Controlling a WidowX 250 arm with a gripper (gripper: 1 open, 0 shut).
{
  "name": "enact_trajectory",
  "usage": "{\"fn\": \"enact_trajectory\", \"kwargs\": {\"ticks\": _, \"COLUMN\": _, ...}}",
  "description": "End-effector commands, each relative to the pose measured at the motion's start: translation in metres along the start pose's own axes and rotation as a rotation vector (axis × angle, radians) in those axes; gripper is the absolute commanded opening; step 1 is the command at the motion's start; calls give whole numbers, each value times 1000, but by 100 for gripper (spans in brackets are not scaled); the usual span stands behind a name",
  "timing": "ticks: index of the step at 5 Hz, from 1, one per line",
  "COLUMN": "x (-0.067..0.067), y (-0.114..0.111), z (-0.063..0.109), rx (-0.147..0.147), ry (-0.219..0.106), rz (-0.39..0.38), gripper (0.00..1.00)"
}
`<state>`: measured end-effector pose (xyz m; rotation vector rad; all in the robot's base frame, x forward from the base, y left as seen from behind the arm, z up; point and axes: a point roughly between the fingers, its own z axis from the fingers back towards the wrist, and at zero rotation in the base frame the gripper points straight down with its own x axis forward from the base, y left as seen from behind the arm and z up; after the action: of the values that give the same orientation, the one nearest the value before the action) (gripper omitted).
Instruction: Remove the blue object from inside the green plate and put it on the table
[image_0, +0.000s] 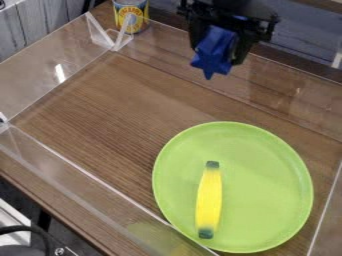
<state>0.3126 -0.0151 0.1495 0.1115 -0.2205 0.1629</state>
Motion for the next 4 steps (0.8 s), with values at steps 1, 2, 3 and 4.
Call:
{"fn": "enact_trajectory", "kwargs": {"ticks": 1, "x": 6, "y": -1, "z": 31, "rx": -24, "ry": -97, "rz": -64, "gripper": 0}}
{"fn": "enact_trajectory", "kwargs": {"ticks": 2, "x": 5, "y": -4, "z": 36, "rx": -35, "ry": -116, "rz": -136, "gripper": 0}}
{"fn": "enact_trajectory", "kwargs": {"ticks": 3, "x": 4, "y": 2, "z": 24, "rx": -25, "ry": -119, "rz": -109, "gripper": 0}}
{"fn": "enact_trajectory", "kwargs": {"ticks": 4, "x": 7, "y": 10, "z": 10, "rx": -13, "ry": -121, "rz": -86, "gripper": 0}}
